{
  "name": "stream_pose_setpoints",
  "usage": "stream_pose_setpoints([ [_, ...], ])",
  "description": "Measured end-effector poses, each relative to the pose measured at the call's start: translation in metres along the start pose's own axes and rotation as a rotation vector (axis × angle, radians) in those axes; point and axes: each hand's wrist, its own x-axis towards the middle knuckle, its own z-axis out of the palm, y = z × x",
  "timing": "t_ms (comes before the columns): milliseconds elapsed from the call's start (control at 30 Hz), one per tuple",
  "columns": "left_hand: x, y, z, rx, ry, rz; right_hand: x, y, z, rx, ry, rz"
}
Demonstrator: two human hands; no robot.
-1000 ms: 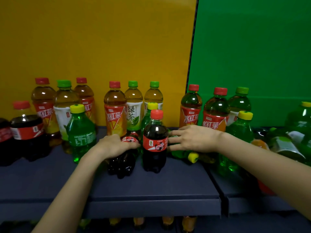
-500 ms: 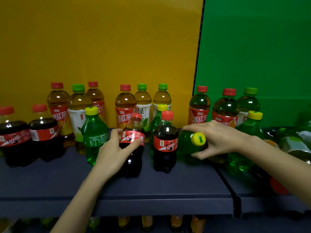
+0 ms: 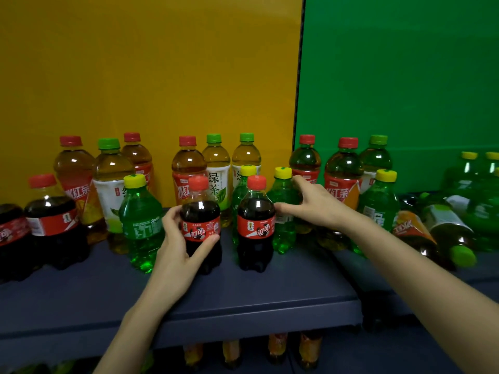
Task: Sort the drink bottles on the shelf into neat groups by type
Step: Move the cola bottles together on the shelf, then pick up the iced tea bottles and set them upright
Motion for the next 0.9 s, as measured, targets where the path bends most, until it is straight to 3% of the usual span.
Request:
stream_pose_setpoints([
  [133, -0.001, -0.002, 0.002, 0.006, 0.005, -0.002, -0.012, -0.006, 0.005, 0.049, 0.006, 0.035],
  [233, -0.006, -0.002, 0.002, 0.117, 0.107, 0.020, -0.027, -0.006, 0.006, -0.007, 0.053, 0.032],
  [367, -0.013, 0.011, 0.002, 0.345, 0.338, 0.246, -0.056, 0.000, -0.001, -0.060, 0.184, 0.007],
  [467, -0.018, 0.024, 0.007, 0.336, 0.399, 0.402, -0.084, 0.003, -0.014, -0.031, 0.273, -0.003],
  [667, -0.025, 0.056, 0.044, 0.118, 0.132, 0.501, -0.125, 0.027, -0.045, -0.061, 0.401, 0.102],
  [900, -0.028, 0.080, 0.117, 0.113, -0.139, 0.549, -0.154, 0.076, -0.091, -0.158, 0.480, 0.267],
])
